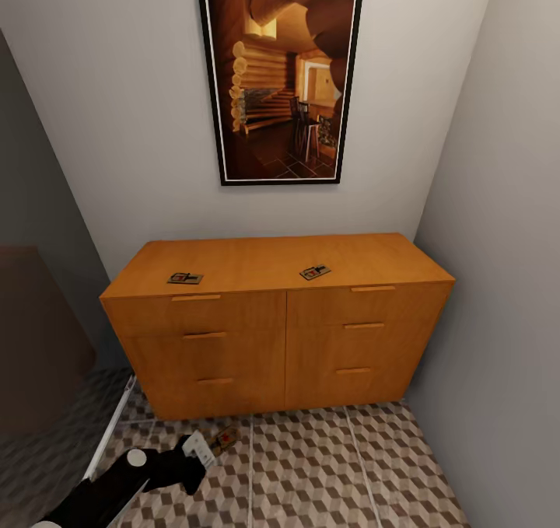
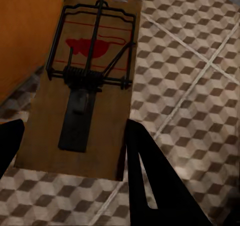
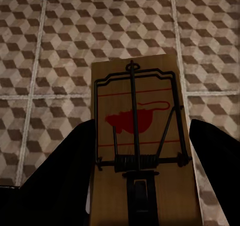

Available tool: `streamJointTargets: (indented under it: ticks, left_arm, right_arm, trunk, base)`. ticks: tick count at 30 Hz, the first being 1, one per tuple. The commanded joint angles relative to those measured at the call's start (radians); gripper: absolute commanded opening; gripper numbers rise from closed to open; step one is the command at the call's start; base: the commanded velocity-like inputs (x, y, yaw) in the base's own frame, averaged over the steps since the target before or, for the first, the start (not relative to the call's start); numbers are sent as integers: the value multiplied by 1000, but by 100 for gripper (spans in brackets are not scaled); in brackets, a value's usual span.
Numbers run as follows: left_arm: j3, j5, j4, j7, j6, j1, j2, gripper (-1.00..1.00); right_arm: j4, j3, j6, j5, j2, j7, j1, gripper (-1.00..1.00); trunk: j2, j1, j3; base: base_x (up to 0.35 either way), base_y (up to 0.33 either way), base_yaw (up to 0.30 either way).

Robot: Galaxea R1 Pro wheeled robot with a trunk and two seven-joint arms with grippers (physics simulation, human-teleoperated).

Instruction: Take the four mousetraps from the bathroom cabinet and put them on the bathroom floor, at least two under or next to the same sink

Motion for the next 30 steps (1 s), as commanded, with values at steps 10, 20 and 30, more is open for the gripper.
streamJointTargets:
  ticks: [10, 20, 30]
  left_arm:
    - [-2, 236, 396, 27, -410, 17, -14, -100]
    - [4, 367, 731, 30, -792, 30, -52, -100]
    - [3, 491, 744, 375, -919, 125, -107, -100]
  right_arm:
    - [-82, -1, -2, 4, -2, 0, -1, -100]
    - [-190, -2, 17, 4, -2, -14, 0, -100]
    - [-373, -2, 225, 4, -45, -34, 0, -100]
  trunk:
    - [-1, 0, -1]
    - [-1, 0, -1]
    - [-1, 0, -1]
  base:
    - [0, 0, 0]
    - [0, 0, 0]
    - [0, 0, 0]
